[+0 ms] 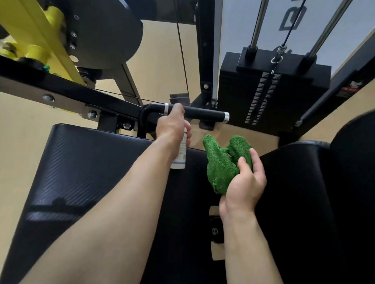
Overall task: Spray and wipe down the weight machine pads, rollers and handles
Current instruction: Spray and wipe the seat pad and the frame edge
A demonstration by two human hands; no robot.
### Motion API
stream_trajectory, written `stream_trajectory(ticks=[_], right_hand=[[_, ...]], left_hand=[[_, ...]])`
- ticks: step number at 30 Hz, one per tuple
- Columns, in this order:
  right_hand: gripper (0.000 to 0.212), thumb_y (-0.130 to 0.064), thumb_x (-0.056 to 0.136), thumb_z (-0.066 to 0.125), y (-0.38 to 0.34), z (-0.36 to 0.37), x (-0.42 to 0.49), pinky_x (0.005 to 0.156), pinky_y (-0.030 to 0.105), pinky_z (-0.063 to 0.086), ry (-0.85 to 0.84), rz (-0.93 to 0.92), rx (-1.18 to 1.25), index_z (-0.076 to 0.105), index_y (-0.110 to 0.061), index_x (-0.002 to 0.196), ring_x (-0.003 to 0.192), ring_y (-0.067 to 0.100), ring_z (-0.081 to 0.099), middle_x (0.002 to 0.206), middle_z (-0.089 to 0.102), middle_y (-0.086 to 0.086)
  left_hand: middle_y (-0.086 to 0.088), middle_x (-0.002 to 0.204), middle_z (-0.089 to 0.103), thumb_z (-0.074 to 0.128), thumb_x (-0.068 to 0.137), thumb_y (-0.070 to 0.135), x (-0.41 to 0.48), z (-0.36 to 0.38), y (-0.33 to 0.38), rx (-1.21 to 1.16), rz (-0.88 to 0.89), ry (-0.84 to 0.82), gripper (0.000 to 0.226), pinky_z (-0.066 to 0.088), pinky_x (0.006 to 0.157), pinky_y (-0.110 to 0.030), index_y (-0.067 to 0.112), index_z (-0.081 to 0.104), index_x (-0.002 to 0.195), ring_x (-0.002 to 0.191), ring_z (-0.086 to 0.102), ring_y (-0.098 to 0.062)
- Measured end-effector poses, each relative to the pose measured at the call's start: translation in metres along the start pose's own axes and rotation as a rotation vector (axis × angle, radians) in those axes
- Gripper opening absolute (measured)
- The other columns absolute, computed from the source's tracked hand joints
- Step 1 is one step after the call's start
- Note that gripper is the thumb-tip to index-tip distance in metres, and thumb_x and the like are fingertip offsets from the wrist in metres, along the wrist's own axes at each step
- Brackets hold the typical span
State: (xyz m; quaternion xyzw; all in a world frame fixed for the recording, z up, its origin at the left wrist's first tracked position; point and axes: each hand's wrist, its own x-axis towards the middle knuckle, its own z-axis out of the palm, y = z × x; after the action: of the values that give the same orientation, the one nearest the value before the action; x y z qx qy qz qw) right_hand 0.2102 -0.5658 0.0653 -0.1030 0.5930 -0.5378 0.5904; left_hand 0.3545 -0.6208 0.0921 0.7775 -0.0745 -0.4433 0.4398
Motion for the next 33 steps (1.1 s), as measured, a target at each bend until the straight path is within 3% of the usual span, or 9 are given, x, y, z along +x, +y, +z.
stream_trajectory(ticks=[10, 12, 14, 18, 21, 24, 29, 32, 33], right_hand=[[0.041, -0.012, 0.102, 0.051, -0.017, 0.025, 0.007, 0.101, 0.033, 0.054, 0.031, -0.213, -0.041, 0.053, -0.025, 0.141, 0.115, 0.006, 0.062, 0.13, 0.06, -0.01], [0.045, -0.009, 0.103, 0.05, -0.022, 0.037, 0.016, 0.093, 0.02, 0.054, 0.04, -0.256, -0.024, 0.046, -0.019, 0.146, 0.106, -0.007, 0.063, 0.123, 0.057, -0.015], [0.049, -0.009, 0.102, 0.05, -0.024, 0.053, 0.028, 0.082, 0.01, 0.05, 0.04, -0.3, -0.057, 0.038, -0.016, 0.15, 0.1, -0.011, 0.063, 0.116, 0.052, -0.02], [0.051, -0.019, 0.102, 0.048, -0.016, 0.083, 0.059, 0.084, 0.008, 0.044, -0.032, -0.346, -0.348, 0.037, -0.025, 0.152, 0.112, 0.009, 0.058, 0.127, 0.056, -0.011], [0.049, -0.022, 0.104, 0.045, 0.01, 0.102, 0.072, 0.102, 0.03, 0.045, -0.277, -0.37, -0.62, 0.038, -0.026, 0.152, 0.128, 0.016, 0.05, 0.145, 0.05, 0.0], [0.043, -0.016, 0.102, 0.047, 0.04, 0.12, 0.06, 0.117, 0.044, 0.035, -0.493, -0.542, -0.805, 0.051, -0.021, 0.145, 0.139, 0.019, 0.037, 0.148, 0.049, 0.001], [0.045, -0.014, 0.1, 0.048, 0.052, 0.137, 0.047, 0.122, 0.047, 0.025, -0.808, -0.849, -1.029, 0.055, -0.024, 0.143, 0.145, 0.028, 0.03, 0.151, 0.05, -0.002], [0.049, -0.021, 0.1, 0.046, 0.045, 0.138, 0.062, 0.116, 0.049, 0.031, -0.863, -1.136, -1.314, 0.044, -0.035, 0.147, 0.132, 0.032, 0.04, 0.15, 0.046, -0.001], [0.048, -0.024, 0.101, 0.045, 0.042, 0.136, 0.072, 0.116, 0.051, 0.029, -0.844, -1.129, -1.36, 0.041, -0.038, 0.147, 0.128, 0.031, 0.043, 0.148, 0.046, -0.002]], left_hand=[[-0.005, 0.05, 0.053, 0.053, 0.095, 0.045, -0.002, 0.009, 0.002, 0.15, 0.016, -0.256, 0.052, 0.04, 0.048, -0.027, 0.011, 0.056, 0.056, 0.041, 0.044, -0.02], [-0.005, 0.051, 0.054, 0.052, 0.096, 0.046, -0.002, 0.009, 0.001, 0.172, 0.016, -0.266, 0.052, 0.041, 0.048, -0.027, 0.011, 0.057, 0.057, 0.042, 0.046, -0.02], [-0.006, 0.051, 0.057, 0.053, 0.097, 0.049, 0.0, 0.005, 0.001, 0.153, 0.038, -0.196, 0.056, 0.043, 0.047, -0.026, 0.01, 0.06, 0.058, 0.042, 0.049, -0.019], [-0.005, 0.052, 0.061, 0.052, 0.097, 0.053, 0.001, -0.009, 0.002, -0.024, 0.079, 0.054, 0.059, 0.046, 0.049, -0.027, 0.009, 0.065, 0.06, 0.043, 0.054, -0.019], [-0.005, 0.051, 0.059, 0.052, 0.097, 0.05, -0.001, -0.018, 0.006, -0.11, 0.168, 0.218, 0.058, 0.046, 0.051, -0.029, 0.009, 0.062, 0.058, 0.045, 0.053, -0.02], [-0.005, 0.049, 0.058, 0.051, 0.098, 0.048, -0.004, -0.03, 0.014, -0.242, 0.281, 0.353, 0.058, 0.046, 0.053, -0.032, 0.008, 0.061, 0.057, 0.045, 0.053, -0.021], [-0.006, 0.049, 0.056, 0.051, 0.1, 0.047, -0.008, -0.039, 0.03, -0.379, 0.361, 0.404, 0.059, 0.046, 0.055, -0.033, 0.009, 0.056, 0.055, 0.045, 0.051, -0.022], [-0.008, 0.052, 0.055, 0.05, 0.101, 0.048, -0.009, -0.034, 0.032, -0.373, 0.342, 0.402, 0.06, 0.045, 0.054, -0.032, 0.008, 0.055, 0.057, 0.046, 0.05, -0.023], [-0.007, 0.051, 0.055, 0.05, 0.101, 0.048, -0.009, -0.033, 0.032, -0.382, 0.33, 0.398, 0.06, 0.046, 0.054, -0.032, 0.009, 0.055, 0.057, 0.047, 0.05, -0.023]])
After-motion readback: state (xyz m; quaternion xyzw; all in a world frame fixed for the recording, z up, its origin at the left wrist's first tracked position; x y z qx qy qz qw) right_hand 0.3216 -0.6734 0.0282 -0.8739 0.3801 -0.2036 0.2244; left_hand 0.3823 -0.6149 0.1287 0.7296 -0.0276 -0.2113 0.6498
